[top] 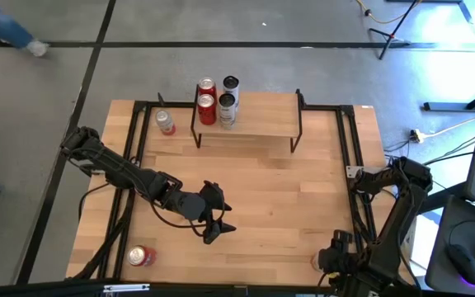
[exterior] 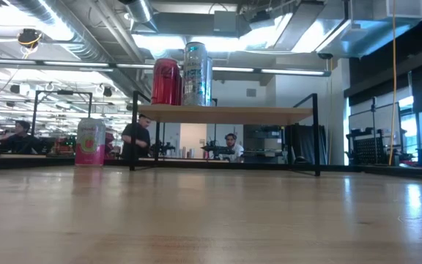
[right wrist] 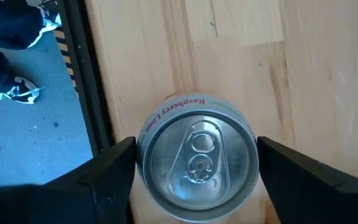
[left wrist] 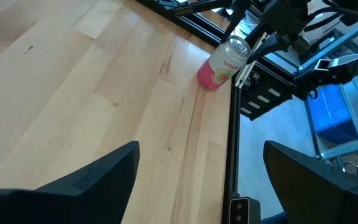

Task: Place canned beverage on shelf
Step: Put the bottom pink soda can on the shelf

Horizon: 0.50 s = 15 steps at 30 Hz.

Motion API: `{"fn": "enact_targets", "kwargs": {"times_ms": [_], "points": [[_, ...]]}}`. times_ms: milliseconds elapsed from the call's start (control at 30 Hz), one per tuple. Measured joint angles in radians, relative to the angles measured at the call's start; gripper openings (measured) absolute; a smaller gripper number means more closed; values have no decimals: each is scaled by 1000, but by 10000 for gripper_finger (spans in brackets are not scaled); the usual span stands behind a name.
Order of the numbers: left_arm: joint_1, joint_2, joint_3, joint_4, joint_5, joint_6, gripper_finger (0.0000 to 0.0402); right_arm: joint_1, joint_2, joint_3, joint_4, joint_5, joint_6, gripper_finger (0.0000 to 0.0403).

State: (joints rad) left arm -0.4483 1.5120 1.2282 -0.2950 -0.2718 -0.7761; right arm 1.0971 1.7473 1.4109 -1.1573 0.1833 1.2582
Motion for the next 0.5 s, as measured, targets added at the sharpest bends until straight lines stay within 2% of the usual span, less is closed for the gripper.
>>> {"fn": "enact_targets", "kwargs": {"times_ms": [100, 333, 500], "points": [[0, 0, 0, 0, 0, 0, 330, -5, 1, 0, -8, 6, -4, 319], [0, 0, 0, 5, 0, -1, 330, -5, 4, -3, -55, 10, -9, 394], [0, 0, 0, 5, 0, 0, 330, -5, 4, -3, -49, 8, -47, 373]]}}
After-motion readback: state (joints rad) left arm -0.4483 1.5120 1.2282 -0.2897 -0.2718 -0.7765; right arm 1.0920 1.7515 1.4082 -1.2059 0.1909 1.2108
